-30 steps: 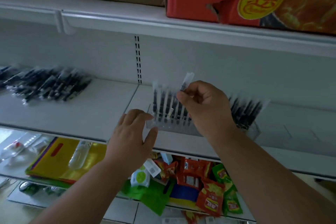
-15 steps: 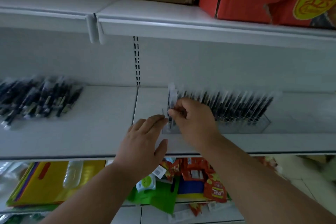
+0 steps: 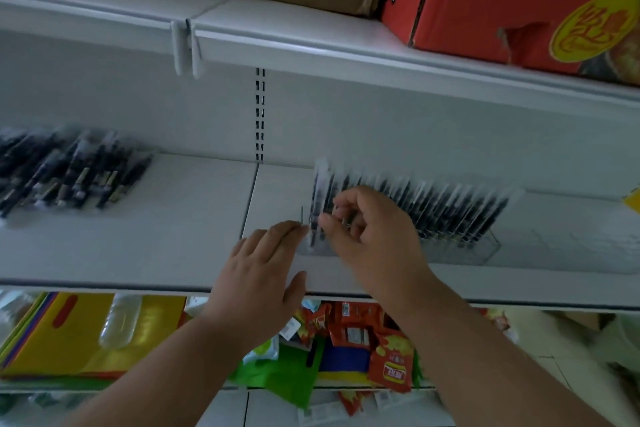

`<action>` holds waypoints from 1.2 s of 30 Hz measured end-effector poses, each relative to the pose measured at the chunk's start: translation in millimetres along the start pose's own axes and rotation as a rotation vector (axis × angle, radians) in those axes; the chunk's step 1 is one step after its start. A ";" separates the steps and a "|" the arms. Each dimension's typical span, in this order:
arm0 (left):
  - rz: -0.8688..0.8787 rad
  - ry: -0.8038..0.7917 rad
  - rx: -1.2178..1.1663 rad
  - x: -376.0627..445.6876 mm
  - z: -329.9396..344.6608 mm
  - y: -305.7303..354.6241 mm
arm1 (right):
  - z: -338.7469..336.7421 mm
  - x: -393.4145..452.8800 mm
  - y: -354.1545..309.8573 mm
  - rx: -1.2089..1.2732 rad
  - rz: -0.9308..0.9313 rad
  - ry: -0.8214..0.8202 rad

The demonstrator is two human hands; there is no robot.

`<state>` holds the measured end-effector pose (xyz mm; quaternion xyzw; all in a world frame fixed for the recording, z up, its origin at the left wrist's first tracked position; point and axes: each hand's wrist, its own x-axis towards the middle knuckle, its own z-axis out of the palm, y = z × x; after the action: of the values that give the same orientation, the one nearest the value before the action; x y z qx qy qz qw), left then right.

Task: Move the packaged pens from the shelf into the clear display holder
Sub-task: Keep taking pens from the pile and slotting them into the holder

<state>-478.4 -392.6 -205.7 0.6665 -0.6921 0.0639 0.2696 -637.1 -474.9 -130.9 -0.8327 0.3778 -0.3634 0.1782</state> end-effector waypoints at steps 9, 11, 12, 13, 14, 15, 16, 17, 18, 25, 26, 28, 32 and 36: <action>-0.251 -0.029 0.133 -43.9 -37.9 -15.0 | 21.4 15.8 -28.7 -0.032 -0.278 -0.014; -0.294 -0.028 0.161 -54.9 -49.0 -23.4 | 30.2 16.9 -42.2 -0.096 -0.280 -0.052; -0.307 -0.027 0.174 -61.6 -55.5 -29.2 | 35.1 16.9 -51.2 -0.120 -0.274 -0.083; -0.317 -0.032 0.182 -67.2 -61.5 -34.9 | 39.2 17.0 -59.9 -0.141 -0.269 -0.116; -0.324 -0.036 0.185 -72.2 -69.0 -41.9 | 43.3 17.1 -70.0 -0.156 -0.259 -0.147; -0.330 -0.038 0.185 -75.2 -76.5 -49.1 | 46.6 17.4 -80.2 -0.165 -0.245 -0.178; -0.335 -0.035 0.183 -77.1 -82.9 -56.0 | 49.5 18.0 -89.5 -0.168 -0.231 -0.205; -0.334 -0.027 0.184 -79.6 -91.3 -65.6 | 54.4 18.7 -101.7 -0.173 -0.224 -0.222; -0.328 -0.021 0.188 -82.3 -98.4 -74.6 | 59.7 19.7 -112.6 -0.186 -0.219 -0.236; -0.271 -0.031 0.228 -115.4 -162.0 -183.6 | 135.0 29.0 -205.7 -0.211 -0.167 -0.141; -0.271 -0.035 0.237 -119.3 -169.2 -195.7 | 144.2 30.2 -215.8 -0.215 -0.166 -0.144; -0.287 -0.057 0.243 -129.1 -186.2 -219.7 | 163.2 34.9 -236.9 -0.219 -0.152 -0.160; -0.288 -0.094 0.235 -128.9 -202.6 -256.8 | 188.4 48.6 -257.9 -0.235 -0.089 -0.182; -0.346 -0.108 0.189 -116.4 -196.7 -280.4 | 213.6 55.0 -260.3 -0.243 -0.086 -0.203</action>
<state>-157.2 -230.2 -168.5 0.8001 -0.5719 0.0455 0.1753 -324.2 -342.4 -99.9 -0.8959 0.3633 -0.2363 0.0978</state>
